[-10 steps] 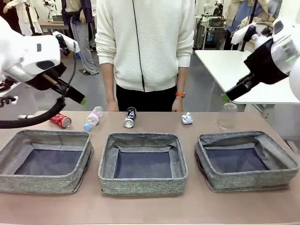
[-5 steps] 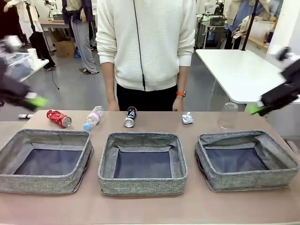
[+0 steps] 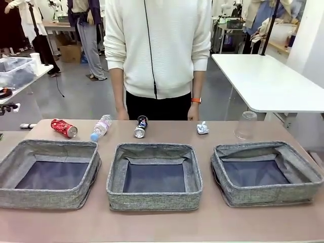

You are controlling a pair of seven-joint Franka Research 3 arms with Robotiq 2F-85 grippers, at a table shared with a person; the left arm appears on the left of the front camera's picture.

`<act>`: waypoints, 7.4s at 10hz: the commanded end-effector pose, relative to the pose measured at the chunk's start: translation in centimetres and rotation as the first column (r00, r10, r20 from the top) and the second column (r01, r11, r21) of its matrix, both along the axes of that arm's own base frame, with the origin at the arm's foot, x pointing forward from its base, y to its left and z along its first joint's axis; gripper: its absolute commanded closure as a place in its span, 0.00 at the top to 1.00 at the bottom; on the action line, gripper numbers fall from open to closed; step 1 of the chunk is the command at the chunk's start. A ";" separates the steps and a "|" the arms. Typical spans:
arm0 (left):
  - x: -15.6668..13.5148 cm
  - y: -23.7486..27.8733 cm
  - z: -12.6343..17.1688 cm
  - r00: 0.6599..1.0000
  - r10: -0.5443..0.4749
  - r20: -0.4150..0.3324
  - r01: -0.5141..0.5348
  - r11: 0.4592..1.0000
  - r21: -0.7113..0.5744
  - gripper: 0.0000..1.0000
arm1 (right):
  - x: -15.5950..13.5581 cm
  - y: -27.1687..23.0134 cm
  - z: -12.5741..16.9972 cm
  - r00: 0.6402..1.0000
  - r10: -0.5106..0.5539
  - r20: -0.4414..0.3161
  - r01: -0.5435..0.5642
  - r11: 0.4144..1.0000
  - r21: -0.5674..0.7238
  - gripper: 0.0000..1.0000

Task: Sort the waste into the appropriate baskets.
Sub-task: Pick up the waste item pointed out by the person.

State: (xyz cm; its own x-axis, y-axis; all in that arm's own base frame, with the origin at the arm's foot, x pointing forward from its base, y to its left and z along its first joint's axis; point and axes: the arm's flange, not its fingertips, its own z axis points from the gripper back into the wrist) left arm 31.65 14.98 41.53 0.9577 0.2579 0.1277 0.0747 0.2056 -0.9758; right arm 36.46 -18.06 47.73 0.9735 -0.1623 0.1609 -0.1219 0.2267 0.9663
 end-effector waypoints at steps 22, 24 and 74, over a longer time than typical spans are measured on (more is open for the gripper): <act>0.0 0.0 0.0 1.000 0.000 0.000 0.000 1.000 0.000 1.00 | 5.9 24.0 -3.2 0.928 0.171 0.331 0.042 0.835 -0.549 1.00; 0.0 0.0 0.0 1.000 0.000 0.000 0.000 1.000 0.000 1.00 | 5.6 28.8 -5.1 0.855 0.268 0.444 0.121 0.729 -0.673 1.00; 0.0 0.0 0.0 1.000 0.000 0.000 0.000 1.000 0.000 1.00 | 5.1 26.8 0.2 0.959 0.009 0.284 0.272 0.260 -0.927 0.00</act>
